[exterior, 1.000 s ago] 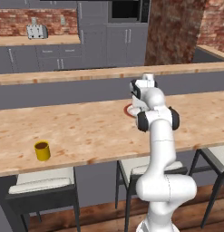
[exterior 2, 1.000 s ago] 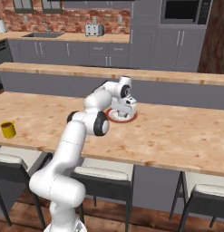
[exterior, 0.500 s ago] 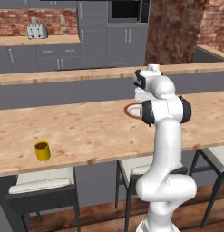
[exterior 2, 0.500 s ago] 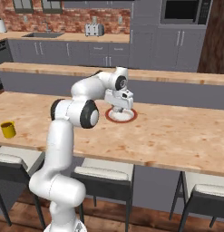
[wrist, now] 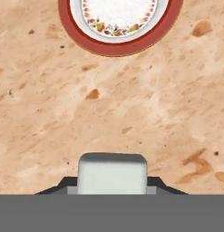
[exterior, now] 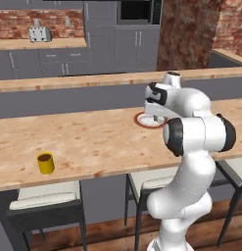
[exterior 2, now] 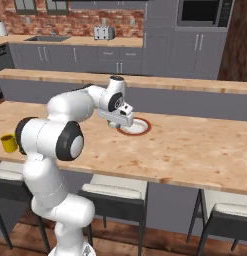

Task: Pick up the marshmallow and place it in the cup of hot chocolate on the dining counter.

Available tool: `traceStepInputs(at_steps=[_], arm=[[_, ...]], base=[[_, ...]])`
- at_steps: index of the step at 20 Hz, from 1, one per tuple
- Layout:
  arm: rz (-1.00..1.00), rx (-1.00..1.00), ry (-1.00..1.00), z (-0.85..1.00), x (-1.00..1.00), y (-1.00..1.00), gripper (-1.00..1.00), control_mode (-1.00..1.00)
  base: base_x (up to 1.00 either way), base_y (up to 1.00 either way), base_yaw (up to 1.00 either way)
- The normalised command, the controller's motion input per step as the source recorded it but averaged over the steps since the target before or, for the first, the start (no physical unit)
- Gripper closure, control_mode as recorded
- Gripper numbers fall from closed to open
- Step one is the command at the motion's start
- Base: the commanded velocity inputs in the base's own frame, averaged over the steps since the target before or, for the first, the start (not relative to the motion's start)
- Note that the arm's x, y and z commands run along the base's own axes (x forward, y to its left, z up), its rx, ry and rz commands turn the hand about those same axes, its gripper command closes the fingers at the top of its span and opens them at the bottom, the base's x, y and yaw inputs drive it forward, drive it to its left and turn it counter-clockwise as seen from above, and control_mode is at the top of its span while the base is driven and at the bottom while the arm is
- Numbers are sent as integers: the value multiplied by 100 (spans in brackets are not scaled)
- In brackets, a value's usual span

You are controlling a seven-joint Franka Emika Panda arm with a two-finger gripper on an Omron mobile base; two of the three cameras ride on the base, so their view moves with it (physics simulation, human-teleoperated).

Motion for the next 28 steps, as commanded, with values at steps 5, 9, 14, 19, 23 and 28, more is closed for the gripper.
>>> traceStepInputs(at_steps=[5,9,14,19,23,28], arm=[[17,3,-18,52,-85,49,100,-100],[23,0,-19,53,-73,55,100,-100],[31,1,-24,46,-76,67,100,-100],[37,3,-18,4,-71,79,100,-100],[43,3,-14,19,-32,88,100,-100],[48,0,-14,44,-9,61,100,-100]], base=[[0,0,0],[0,0,0],[0,0,0],[0,0,0],[0,0,0],[0,0,0]])
